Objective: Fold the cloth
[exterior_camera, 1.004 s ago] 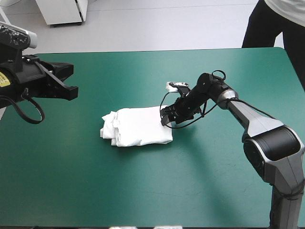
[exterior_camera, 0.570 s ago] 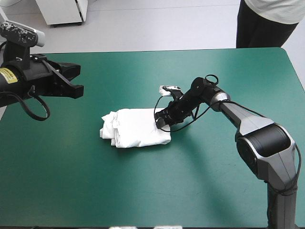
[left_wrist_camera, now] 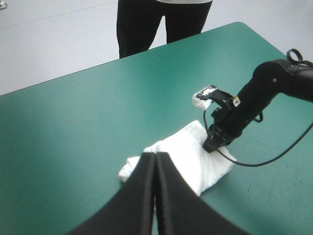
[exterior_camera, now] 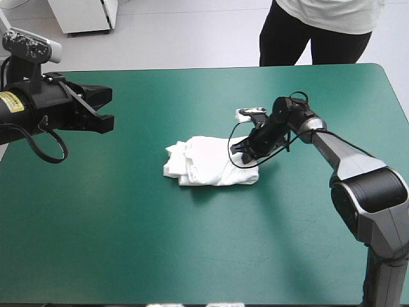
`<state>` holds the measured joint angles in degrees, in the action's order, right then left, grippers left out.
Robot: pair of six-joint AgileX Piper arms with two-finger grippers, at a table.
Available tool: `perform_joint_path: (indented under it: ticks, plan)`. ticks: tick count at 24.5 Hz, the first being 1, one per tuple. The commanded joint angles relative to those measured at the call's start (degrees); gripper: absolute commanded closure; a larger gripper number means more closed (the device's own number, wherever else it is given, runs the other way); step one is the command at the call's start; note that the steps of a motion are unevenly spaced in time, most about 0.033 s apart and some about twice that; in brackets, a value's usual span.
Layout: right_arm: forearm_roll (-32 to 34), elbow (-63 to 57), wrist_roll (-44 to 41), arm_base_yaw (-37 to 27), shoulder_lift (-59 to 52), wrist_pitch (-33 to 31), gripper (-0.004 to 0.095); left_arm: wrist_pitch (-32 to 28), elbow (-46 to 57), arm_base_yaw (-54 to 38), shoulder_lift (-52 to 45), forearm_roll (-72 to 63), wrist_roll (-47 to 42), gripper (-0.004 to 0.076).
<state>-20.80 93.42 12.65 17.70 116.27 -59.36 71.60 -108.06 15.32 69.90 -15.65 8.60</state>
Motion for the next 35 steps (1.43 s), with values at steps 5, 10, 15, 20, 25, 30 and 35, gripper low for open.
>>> perform_joint_path:
  ticks: [5,10,15,20,25,30,35]
  plan:
    - [17.4,1.0,-3.6,-10.3,-9.1,-6.0,0.0916,2.2,-0.9,-0.2,-1.1,-2.0,-0.1,0.0733]
    - [22.9,-6.2,-4.3,-21.4,-16.1,-5.7,0.0916,2.2,-0.9,-0.2,-1.1,-3.2,0.2,0.0733]
    - [23.1,-21.2,-4.6,-35.1,-25.8,2.8,0.0916,2.2,-0.9,-0.2,-1.1,-3.9,0.3,0.0733]
    - [23.1,-26.4,-4.9,-40.2,-28.8,5.4,0.0921,2.2,-0.9,-0.2,-1.1,-4.9,0.3,0.0733]
    - [23.4,-28.0,-5.1,-41.0,-29.0,6.2,0.0921,2.2,-0.9,-0.2,-1.1,-6.4,1.2,0.0733]
    - [22.6,-28.0,-5.1,-41.0,-29.5,6.2,0.0893,2.2,-0.9,-0.2,-1.1,-6.2,1.2,0.0733]
    - [19.7,-27.8,-3.4,-41.0,-32.2,5.2,0.0613,2.2,-0.9,-0.2,-1.1,-5.6,1.4,0.0733]
